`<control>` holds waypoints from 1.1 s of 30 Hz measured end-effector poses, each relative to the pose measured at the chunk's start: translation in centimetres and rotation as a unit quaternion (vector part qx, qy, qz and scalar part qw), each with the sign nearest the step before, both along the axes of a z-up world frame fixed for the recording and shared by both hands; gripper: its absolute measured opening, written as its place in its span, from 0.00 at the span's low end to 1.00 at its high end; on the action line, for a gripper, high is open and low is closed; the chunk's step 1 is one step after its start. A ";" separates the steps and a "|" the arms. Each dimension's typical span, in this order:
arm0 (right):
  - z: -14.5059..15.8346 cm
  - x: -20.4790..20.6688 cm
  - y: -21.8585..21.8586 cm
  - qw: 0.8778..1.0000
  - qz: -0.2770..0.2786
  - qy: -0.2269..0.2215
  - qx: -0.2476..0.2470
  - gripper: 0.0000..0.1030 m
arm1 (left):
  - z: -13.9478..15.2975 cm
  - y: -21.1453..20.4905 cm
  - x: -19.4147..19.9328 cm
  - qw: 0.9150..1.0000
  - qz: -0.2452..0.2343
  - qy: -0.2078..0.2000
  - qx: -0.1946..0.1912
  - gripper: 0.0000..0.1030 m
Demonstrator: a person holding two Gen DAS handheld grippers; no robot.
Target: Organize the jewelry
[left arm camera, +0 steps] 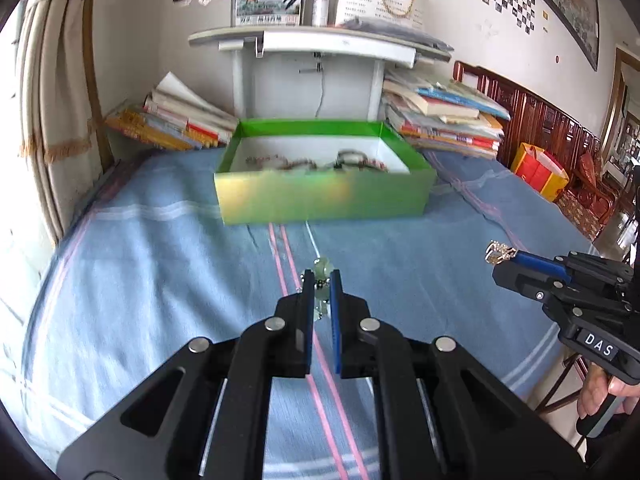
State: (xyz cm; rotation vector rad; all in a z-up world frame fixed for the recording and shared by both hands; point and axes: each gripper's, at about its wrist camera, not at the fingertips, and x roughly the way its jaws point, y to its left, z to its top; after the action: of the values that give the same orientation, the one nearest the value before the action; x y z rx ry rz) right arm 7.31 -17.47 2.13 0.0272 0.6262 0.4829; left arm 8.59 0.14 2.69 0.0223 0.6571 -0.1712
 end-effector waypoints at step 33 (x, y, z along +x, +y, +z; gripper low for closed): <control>0.1 1.5 -2.6 0.995 -0.096 -0.030 -0.013 0.97 | -1.0 0.1 0.0 0.996 0.082 -0.030 0.016 0.96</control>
State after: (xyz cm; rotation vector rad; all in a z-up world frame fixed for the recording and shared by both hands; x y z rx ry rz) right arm 8.80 -20.10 2.25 0.0481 0.5653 0.2884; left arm 8.61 0.25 1.67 0.0035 0.5988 -0.0010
